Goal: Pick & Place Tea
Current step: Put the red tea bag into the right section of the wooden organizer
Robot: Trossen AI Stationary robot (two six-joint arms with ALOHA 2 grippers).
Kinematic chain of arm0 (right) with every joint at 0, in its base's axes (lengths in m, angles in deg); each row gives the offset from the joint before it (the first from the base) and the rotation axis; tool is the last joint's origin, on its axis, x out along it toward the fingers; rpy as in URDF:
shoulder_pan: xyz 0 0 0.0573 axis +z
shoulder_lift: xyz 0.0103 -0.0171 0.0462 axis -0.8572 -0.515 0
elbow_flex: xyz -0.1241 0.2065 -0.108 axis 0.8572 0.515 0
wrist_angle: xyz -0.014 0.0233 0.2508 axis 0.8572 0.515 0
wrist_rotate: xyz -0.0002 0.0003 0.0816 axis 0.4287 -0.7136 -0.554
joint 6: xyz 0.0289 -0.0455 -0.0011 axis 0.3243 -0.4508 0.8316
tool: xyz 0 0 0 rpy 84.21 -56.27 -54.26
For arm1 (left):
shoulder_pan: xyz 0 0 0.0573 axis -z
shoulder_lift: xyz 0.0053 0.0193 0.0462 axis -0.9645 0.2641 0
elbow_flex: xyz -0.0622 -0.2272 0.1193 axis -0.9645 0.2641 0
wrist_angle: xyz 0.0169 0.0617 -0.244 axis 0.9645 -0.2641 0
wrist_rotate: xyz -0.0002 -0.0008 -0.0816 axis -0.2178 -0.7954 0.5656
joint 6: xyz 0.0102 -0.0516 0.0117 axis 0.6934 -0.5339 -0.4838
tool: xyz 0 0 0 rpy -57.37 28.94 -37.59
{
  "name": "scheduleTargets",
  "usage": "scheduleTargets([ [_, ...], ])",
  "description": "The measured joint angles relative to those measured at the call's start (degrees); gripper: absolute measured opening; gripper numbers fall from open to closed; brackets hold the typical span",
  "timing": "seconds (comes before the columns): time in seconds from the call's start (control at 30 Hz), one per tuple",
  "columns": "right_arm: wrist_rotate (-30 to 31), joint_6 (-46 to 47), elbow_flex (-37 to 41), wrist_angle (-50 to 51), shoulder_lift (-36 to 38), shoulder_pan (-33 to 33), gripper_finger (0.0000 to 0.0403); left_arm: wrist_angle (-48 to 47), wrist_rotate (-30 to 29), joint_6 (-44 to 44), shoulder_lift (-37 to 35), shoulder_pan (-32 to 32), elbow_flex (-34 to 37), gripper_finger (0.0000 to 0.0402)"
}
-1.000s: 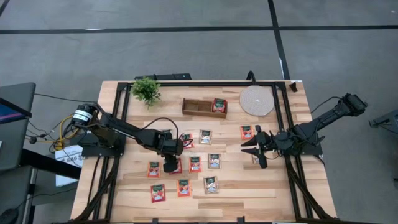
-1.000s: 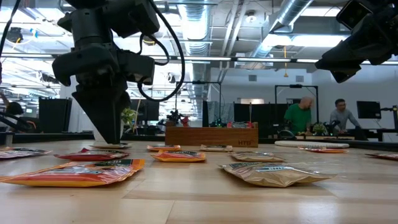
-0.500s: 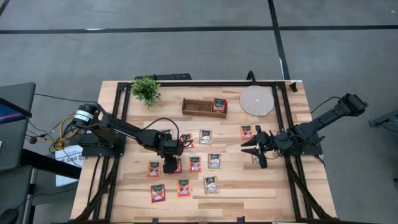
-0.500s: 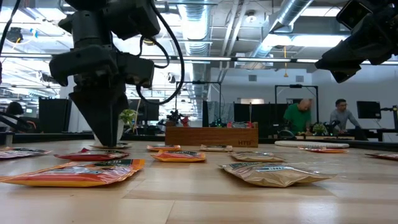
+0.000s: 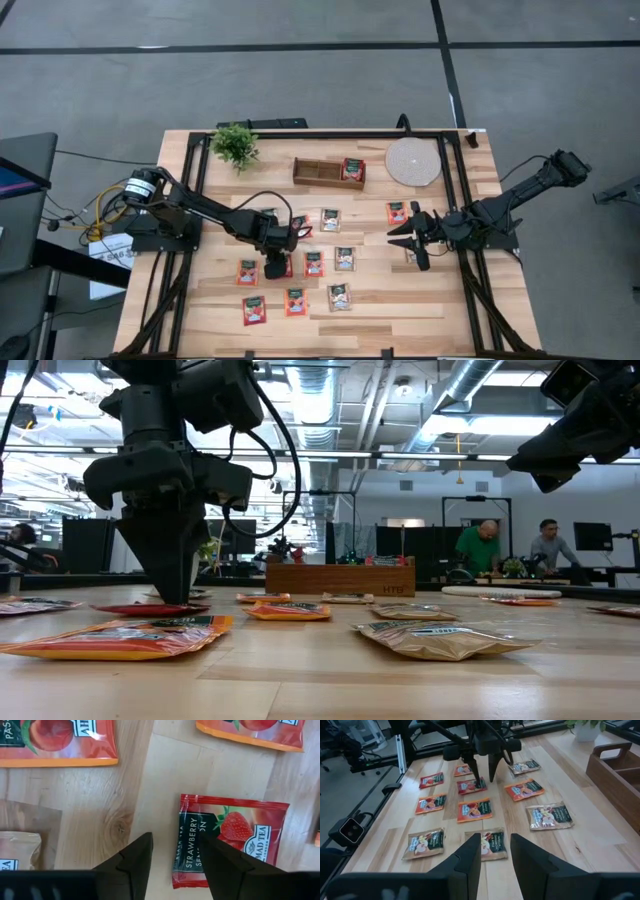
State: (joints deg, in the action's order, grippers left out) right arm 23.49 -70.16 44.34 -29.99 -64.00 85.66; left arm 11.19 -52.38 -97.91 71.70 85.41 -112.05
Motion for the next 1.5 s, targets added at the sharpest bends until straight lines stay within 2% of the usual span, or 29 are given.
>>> scheduleTargets([
  [0.17,0.00,0.00,0.00,-0.02,0.00,0.00,0.0098,-0.11,-0.45,0.02,0.00,0.00,0.07,0.0121],
  [0.53,0.00,0.00,0.00,-0.04,0.01,0.00,0.0098,-0.34,-3.24,0.06,-0.26,0.00,0.22,0.0007],
  [0.77,0.02,0.04,0.00,-0.32,0.00,-0.02,0.0098,-0.98,-4.70,0.11,-3.41,0.25,0.56,0.0000],
  [1.07,0.07,0.02,0.00,-4.52,0.00,-1.19,0.0098,-2.03,-8.93,1.86,-13.05,0.26,-0.21,0.0000],
  [1.3,0.06,-3.24,0.03,-9.88,-1.95,-4.32,0.0101,-4.05,-13.76,10.16,-14.66,0.59,-8.59,0.0000],
  [1.5,0.00,-6.98,-0.02,-17.41,-8.73,-6.62,0.0136,-1.13,-16.60,18.78,-13.54,0.54,-14.68,0.0000],
])
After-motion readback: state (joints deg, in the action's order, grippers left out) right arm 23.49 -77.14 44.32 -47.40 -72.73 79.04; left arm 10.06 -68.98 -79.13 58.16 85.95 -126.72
